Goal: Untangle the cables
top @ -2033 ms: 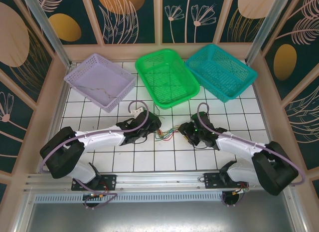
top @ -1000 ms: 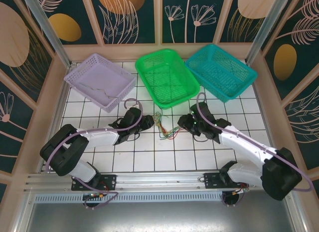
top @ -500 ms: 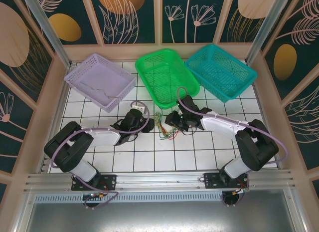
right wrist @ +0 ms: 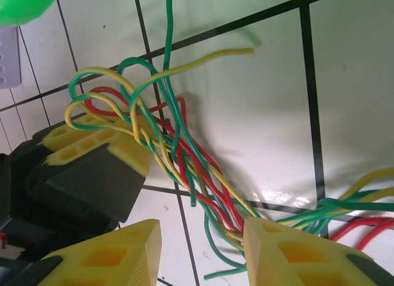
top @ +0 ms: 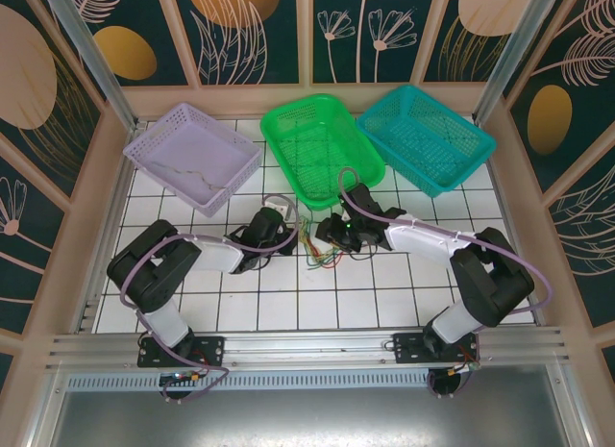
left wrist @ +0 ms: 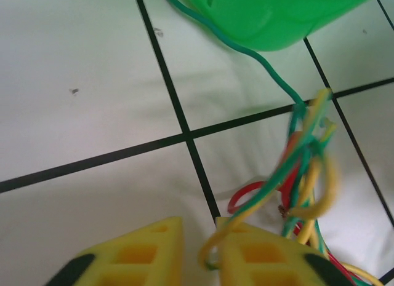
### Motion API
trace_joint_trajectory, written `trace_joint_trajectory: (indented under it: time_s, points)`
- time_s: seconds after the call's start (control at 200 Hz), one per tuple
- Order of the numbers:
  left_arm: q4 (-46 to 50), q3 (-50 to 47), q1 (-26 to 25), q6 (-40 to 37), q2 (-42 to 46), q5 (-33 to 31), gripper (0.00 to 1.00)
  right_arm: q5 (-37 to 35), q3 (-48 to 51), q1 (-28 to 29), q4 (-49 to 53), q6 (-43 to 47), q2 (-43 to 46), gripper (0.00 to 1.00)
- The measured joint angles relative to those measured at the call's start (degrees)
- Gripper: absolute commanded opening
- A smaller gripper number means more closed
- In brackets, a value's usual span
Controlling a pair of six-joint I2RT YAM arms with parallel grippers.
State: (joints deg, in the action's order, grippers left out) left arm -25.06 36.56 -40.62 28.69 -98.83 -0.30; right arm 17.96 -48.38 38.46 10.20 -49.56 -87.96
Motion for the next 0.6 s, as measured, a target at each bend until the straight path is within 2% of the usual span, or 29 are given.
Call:
trace_joint_trajectory:
  time_s: [0.05,0.355,0.601]
  points:
    - [-0.57,0.00,-0.22,0.07,-0.11,0.15,0.00,0.02,0.00,0.02,-0.20,0.17,-0.15,0.41]
    - [-1.46,-2.73,-4.04,0.07,6.38,2.93,0.00,-1.42,0.00,0.85,-0.92,7.82,-0.72,0.55]
    - [-1.22,-3.41,-4.22,2.93,10.08,5.49,0.00,-1.62,0.00,2.75,-2.45,14.32,-2.29,0.54]
